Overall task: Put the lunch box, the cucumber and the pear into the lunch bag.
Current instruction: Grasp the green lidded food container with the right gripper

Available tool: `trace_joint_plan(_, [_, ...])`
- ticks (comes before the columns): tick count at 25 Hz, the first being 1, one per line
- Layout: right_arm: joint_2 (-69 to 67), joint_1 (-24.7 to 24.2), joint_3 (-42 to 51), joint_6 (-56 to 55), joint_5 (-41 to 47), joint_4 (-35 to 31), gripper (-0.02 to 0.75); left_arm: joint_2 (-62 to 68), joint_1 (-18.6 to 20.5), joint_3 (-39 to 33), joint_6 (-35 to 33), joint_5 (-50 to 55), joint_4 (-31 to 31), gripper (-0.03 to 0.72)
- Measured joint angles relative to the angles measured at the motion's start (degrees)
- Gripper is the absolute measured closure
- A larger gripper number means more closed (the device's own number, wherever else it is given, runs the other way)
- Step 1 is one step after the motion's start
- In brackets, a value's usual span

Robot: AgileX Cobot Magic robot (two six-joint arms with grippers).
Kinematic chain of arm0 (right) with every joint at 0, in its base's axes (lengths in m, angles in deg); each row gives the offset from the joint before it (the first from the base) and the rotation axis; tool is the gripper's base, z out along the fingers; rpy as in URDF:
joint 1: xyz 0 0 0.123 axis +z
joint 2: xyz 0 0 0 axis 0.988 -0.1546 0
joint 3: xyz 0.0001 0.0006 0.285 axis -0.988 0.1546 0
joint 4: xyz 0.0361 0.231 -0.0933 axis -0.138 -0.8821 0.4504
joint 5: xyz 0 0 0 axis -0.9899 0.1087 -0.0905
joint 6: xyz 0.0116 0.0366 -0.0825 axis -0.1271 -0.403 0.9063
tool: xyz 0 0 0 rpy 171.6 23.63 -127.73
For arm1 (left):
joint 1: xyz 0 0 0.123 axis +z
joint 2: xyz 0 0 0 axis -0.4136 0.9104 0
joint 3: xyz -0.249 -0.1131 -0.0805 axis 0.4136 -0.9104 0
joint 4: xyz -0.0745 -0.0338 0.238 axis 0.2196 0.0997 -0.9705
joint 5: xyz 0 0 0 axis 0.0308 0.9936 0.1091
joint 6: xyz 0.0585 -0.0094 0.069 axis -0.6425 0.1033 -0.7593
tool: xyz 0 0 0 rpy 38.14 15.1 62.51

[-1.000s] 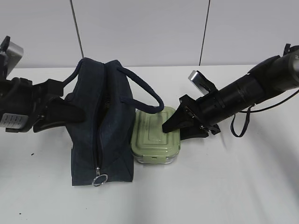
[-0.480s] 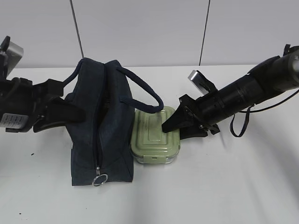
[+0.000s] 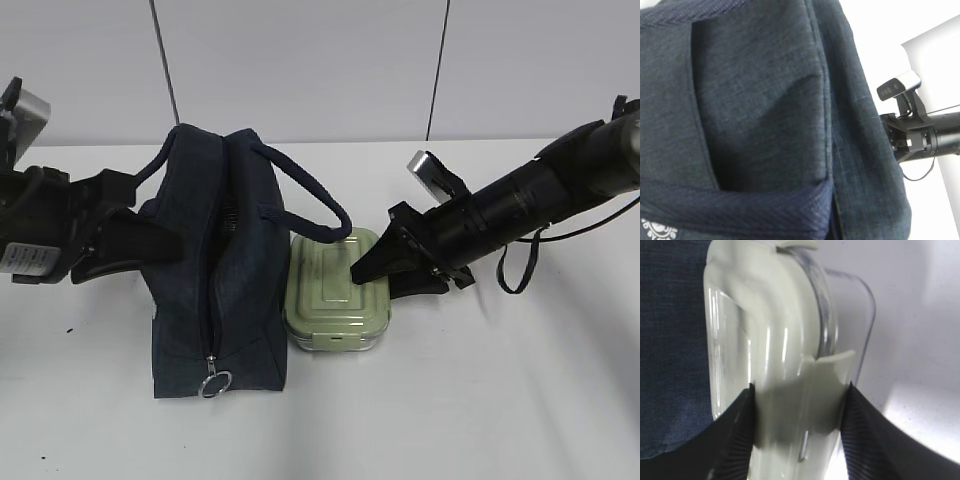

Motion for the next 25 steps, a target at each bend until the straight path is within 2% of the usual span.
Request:
trace_joint_plan(8, [0.3, -0.6, 0.0, 0.9, 0.2, 0.3, 0.361, 0.0, 0.0, 0.0, 0.0, 0.0, 0.0, 0.706])
trace_joint_plan(18, [1.8, -4.7, 0.0, 3.9, 2.3, 1.4, 0.364, 0.0, 0.0, 0.0, 0.0, 0.0, 0.0, 0.706])
trace_joint_plan(25, [1.8, -4.8, 0.0, 6.5, 5.4, -1.7, 0.364, 0.0, 0.0, 0.0, 0.0, 0.1, 0.0, 0.706])
